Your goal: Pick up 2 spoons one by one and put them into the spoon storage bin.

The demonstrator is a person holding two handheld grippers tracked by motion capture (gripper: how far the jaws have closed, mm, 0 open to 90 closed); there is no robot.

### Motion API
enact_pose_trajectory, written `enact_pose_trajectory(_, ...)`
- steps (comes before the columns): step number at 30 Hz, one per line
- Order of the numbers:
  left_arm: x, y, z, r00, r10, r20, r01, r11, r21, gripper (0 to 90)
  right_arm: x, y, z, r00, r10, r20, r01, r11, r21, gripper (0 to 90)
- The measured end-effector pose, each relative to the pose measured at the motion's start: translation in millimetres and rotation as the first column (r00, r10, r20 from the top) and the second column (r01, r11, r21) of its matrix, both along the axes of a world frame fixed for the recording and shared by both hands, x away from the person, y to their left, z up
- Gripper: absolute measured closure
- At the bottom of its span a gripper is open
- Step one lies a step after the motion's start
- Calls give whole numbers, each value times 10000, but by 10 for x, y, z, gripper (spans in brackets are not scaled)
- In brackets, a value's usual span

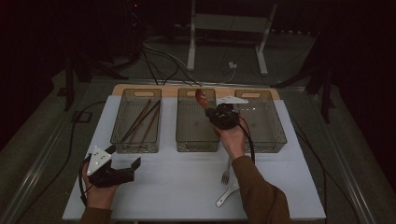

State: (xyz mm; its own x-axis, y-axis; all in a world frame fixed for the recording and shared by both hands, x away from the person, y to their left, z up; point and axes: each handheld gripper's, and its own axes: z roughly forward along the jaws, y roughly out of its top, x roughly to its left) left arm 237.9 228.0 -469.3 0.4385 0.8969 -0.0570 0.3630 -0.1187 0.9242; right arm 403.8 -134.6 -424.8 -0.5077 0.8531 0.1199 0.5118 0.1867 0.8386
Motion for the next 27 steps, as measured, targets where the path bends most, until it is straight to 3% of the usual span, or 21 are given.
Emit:
enact_pose_trajectory(17, 3, -7, -15, 10000, -29, -69, 29, 10000, 2, 6, 116, 89, -157, 9977, -330, -584, 327, 9994, -61, 811)
enact_pose_trajectory(20, 1, 5, -12, 10000, -2, -47, 2, 10000, -4, 6, 132, 57, -156, 9977, -267, -626, 297, 9984, 486, 508)
enact_pose_trajectory(22, 1, 15, -11, 10000, 15, -40, -16, 10000, -13, 6, 112, 42, -128, 9979, -467, -442, 481, 9983, 319, 347)
enact_pose_trajectory(27, -4, 15, -4, 10000, 57, -12, -57, 10000, -27, 6, 53, -49, -78, 9963, -578, -630, 606, 9973, 424, 152)
